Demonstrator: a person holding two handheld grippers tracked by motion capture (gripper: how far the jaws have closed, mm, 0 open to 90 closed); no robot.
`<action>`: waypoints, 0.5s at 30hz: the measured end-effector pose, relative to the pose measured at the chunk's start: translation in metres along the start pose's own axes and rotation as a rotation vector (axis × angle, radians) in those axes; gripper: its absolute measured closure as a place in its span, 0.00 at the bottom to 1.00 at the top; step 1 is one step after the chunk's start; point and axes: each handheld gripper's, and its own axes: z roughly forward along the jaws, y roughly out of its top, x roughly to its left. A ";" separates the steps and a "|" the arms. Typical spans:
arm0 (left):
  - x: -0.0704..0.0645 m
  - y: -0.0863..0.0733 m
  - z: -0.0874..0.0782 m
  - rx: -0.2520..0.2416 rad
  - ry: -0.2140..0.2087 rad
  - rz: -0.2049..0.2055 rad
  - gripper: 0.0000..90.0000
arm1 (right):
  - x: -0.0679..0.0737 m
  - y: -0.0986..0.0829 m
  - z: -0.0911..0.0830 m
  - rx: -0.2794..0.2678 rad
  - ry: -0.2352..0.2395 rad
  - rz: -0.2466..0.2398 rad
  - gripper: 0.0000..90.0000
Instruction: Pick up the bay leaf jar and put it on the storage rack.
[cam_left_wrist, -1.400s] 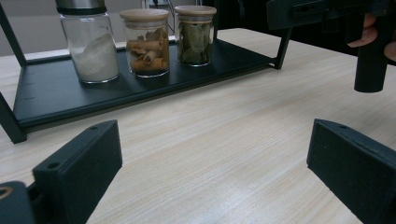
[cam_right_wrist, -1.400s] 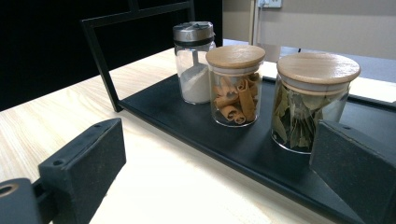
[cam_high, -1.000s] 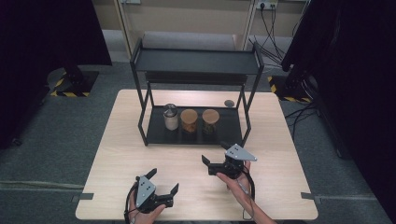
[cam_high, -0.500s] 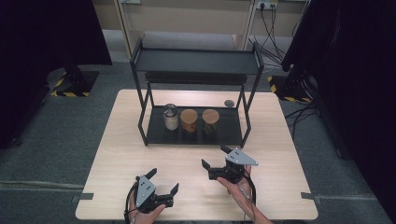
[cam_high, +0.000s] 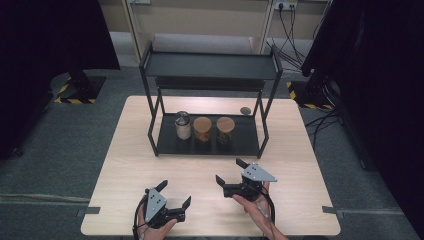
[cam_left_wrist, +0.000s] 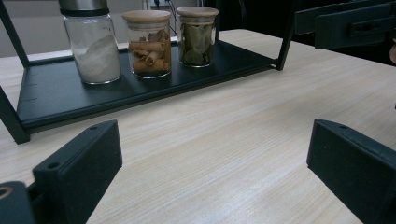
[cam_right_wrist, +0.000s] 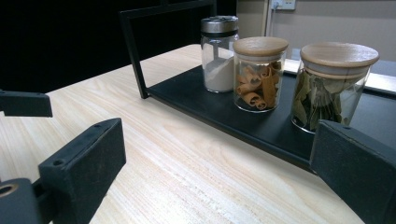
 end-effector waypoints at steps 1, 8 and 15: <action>0.000 0.000 0.000 0.000 0.000 0.000 0.03 | 0.000 -0.001 -0.001 0.001 0.001 0.000 0.04; 0.000 0.000 0.000 -0.002 0.000 0.000 0.03 | 0.002 -0.003 -0.003 0.004 0.008 0.001 0.04; 0.000 0.000 0.000 -0.003 0.001 0.001 0.03 | 0.005 -0.004 -0.007 0.007 0.018 0.003 0.04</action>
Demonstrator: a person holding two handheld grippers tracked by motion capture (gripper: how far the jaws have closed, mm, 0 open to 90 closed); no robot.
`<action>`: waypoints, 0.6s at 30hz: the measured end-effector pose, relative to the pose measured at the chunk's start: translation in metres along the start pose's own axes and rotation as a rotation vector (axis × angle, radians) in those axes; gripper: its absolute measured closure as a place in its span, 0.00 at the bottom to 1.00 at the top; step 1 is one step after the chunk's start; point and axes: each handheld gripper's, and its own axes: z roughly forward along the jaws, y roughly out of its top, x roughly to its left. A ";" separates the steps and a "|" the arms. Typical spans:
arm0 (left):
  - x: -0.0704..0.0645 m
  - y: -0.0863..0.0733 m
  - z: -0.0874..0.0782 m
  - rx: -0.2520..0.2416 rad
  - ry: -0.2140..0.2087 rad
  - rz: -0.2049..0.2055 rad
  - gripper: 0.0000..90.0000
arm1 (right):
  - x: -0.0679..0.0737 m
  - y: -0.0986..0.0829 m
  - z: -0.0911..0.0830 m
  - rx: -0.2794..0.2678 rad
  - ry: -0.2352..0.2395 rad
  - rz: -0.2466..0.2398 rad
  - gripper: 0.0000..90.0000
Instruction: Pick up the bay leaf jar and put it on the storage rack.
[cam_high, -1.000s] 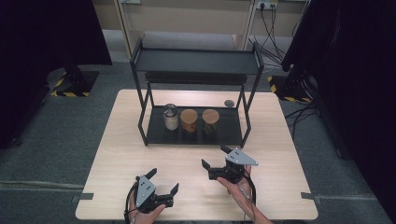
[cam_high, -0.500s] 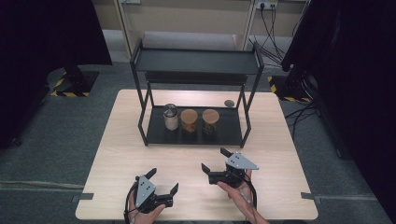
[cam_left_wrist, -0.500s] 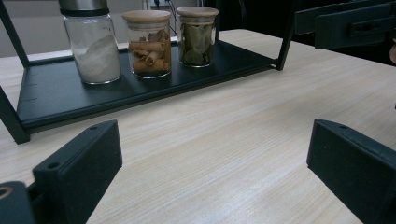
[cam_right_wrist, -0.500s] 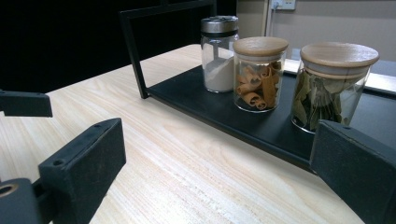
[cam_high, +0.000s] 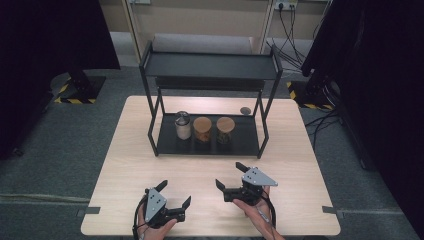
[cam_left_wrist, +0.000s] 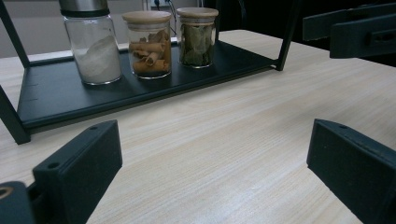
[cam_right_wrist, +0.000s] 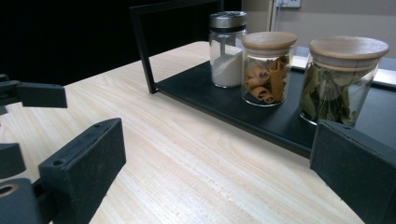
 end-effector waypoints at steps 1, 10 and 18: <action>0.000 0.000 0.000 0.000 0.000 0.000 0.03 | 0.000 -0.001 0.000 0.000 0.002 0.000 0.04; 0.000 0.000 0.000 0.000 0.000 -0.001 0.03 | 0.003 -0.004 -0.004 0.007 0.014 0.003 0.04; 0.000 0.000 0.000 -0.001 0.000 -0.002 0.03 | 0.004 -0.007 -0.007 0.017 0.020 0.006 0.04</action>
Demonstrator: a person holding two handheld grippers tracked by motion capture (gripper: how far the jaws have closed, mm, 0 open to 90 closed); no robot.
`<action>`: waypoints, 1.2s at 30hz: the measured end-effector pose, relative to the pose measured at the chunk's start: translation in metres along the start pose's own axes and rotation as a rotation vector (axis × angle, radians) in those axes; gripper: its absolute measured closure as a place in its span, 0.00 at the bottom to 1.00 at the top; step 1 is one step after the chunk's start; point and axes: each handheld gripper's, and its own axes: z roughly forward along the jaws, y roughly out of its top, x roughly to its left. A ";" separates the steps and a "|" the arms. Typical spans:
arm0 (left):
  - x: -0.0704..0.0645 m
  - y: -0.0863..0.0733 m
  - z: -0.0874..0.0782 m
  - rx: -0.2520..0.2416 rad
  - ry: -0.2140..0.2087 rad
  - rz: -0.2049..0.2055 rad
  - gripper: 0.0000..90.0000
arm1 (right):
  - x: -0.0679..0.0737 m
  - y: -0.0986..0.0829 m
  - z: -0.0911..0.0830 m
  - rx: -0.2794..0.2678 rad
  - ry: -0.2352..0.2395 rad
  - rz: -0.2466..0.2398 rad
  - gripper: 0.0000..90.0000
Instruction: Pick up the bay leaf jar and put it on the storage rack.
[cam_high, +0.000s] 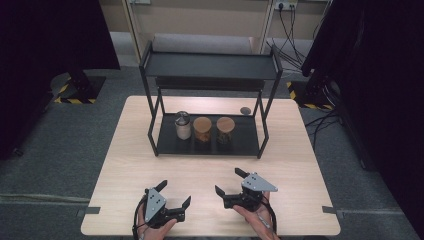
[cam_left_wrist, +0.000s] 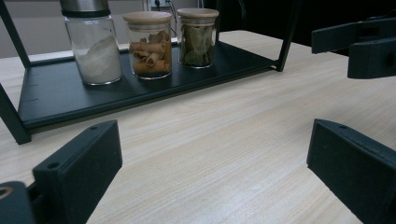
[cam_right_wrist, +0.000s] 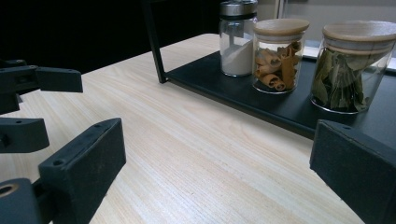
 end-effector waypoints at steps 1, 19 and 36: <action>0.000 0.000 0.000 0.000 0.000 -0.001 0.03 | 0.000 0.000 -0.001 0.000 0.000 0.001 0.04; 0.000 0.000 0.000 -0.001 -0.001 -0.002 0.03 | 0.002 -0.004 -0.007 0.002 0.004 0.008 0.04; 0.000 0.000 0.000 -0.001 -0.001 -0.001 0.03 | 0.002 -0.005 -0.008 0.002 0.002 0.011 0.04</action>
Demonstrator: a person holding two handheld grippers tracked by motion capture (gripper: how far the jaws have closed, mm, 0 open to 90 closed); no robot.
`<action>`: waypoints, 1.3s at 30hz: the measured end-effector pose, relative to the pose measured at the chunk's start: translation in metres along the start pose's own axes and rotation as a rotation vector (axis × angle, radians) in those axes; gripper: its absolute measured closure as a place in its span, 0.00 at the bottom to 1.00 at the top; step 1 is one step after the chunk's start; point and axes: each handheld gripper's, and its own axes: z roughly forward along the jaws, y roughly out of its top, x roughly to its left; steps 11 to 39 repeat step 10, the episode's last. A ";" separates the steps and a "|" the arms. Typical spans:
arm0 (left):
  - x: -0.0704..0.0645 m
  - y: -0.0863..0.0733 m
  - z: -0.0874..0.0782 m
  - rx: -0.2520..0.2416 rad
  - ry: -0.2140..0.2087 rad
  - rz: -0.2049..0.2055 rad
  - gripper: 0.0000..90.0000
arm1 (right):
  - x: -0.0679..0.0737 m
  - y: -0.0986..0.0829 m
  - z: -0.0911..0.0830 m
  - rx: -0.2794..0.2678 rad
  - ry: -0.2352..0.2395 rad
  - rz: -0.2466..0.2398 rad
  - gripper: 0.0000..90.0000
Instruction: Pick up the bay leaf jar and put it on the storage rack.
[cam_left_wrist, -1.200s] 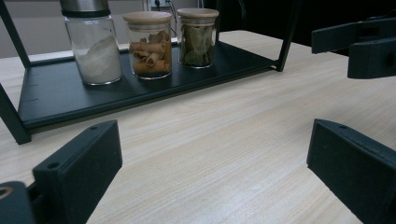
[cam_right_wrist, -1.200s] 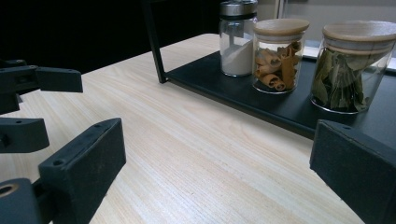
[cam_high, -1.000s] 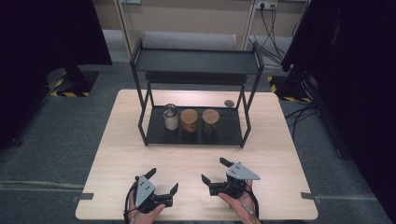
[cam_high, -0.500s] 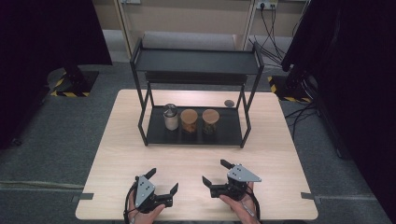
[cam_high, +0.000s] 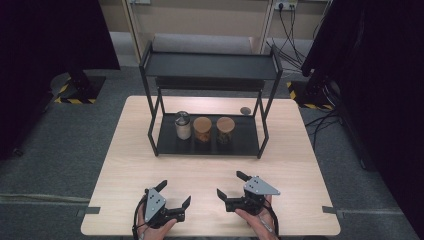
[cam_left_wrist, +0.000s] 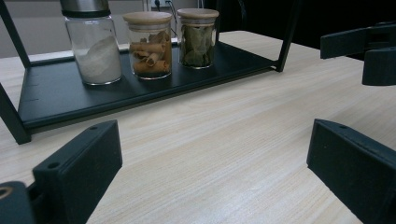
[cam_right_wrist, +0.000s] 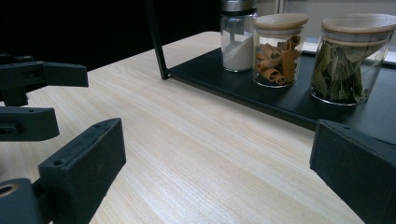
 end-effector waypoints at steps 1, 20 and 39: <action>0.000 0.000 0.000 0.000 0.000 0.000 0.03 | 0.000 0.000 0.000 0.000 0.000 0.000 0.04; 0.000 0.000 0.000 -0.001 0.001 -0.001 0.03 | 0.000 0.000 0.000 -0.002 -0.002 0.000 0.04; 0.000 0.000 0.000 -0.001 0.001 -0.001 0.03 | 0.000 0.000 0.000 -0.002 -0.002 0.000 0.04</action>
